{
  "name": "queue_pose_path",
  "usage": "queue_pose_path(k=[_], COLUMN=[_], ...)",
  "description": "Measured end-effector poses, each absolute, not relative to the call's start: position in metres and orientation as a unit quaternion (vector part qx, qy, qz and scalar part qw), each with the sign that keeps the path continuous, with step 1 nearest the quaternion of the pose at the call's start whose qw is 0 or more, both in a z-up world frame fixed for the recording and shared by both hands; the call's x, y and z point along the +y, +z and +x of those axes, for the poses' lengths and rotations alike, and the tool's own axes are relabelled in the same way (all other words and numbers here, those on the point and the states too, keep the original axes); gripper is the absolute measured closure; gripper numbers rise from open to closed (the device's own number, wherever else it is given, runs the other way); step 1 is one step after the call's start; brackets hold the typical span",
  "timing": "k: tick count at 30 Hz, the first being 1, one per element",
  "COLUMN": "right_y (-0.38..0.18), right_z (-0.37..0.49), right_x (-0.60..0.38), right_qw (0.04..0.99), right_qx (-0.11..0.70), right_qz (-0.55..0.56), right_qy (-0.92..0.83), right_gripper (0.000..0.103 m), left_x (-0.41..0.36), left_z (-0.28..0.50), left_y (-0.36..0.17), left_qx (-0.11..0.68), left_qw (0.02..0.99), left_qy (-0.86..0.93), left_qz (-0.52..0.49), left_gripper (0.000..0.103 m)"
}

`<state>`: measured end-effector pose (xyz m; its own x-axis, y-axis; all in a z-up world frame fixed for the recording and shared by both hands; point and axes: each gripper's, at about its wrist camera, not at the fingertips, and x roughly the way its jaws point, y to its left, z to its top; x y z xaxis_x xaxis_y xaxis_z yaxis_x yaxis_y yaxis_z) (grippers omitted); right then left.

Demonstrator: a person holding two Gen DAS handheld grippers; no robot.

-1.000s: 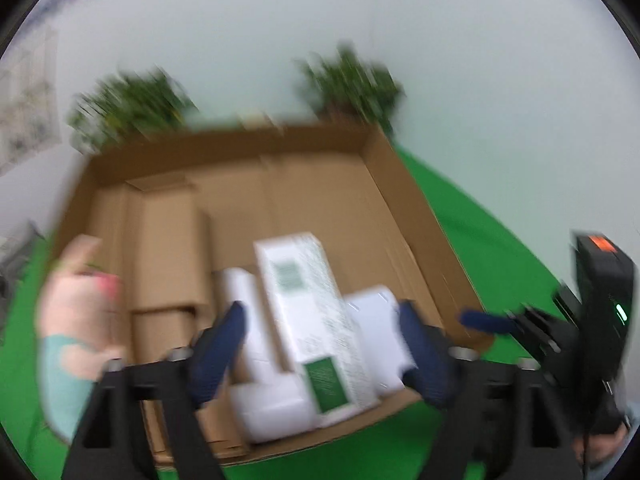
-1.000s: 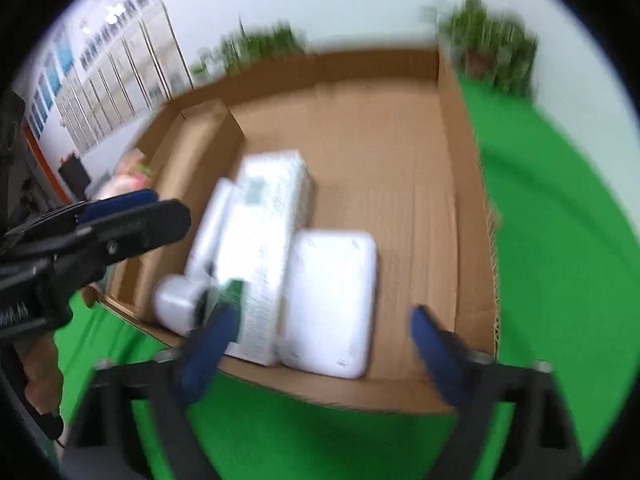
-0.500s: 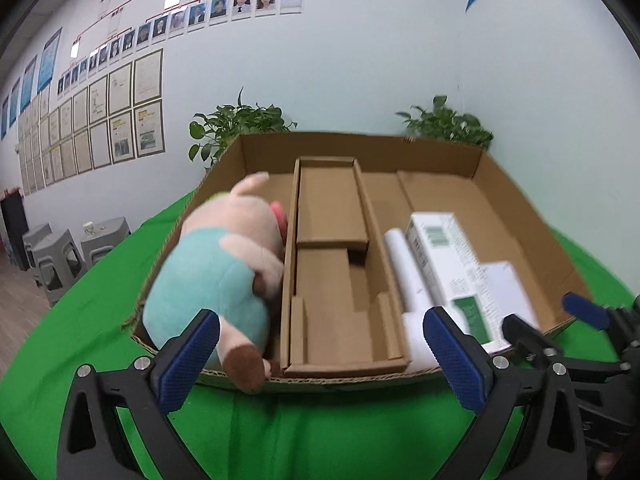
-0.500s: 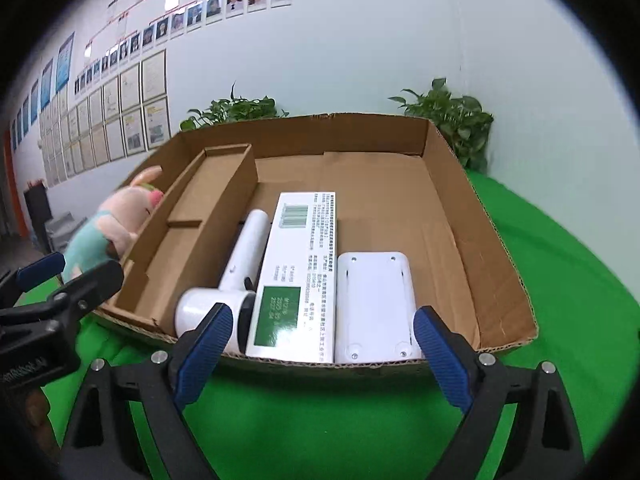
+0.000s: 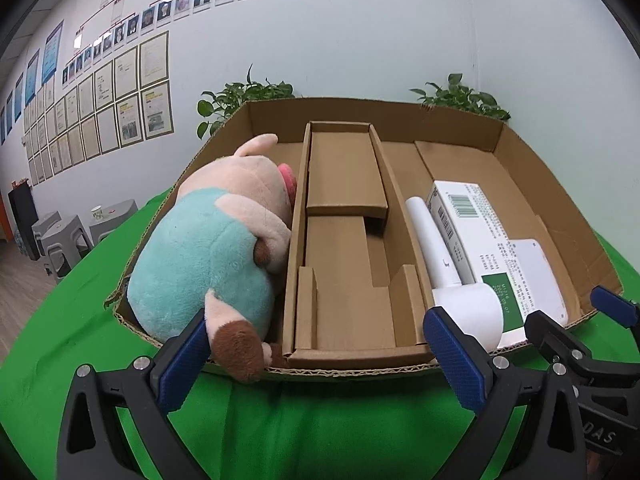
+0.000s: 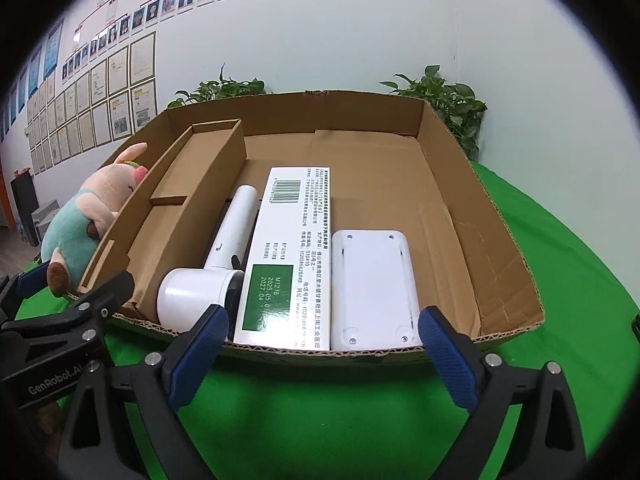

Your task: Organize objects

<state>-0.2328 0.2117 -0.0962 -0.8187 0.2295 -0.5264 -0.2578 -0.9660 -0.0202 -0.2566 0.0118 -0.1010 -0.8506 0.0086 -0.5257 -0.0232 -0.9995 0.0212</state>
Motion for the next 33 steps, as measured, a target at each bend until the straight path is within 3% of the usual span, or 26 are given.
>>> queue_pose_path(k=[33], right_y=[-0.0983], right_z=[-0.2370], right_x=[0.2106], right_qw=[0.136], right_qx=[0.023], right_qz=[-0.279], right_qy=[0.950], right_gripper=[0.005], left_x=[0.0109], left_z=[-0.2632], left_y=[-0.1044], left_qx=[0.025], left_qw=[0.005], left_qy=[0.959], left_qz=[-0.282], left_gripper=[0.000])
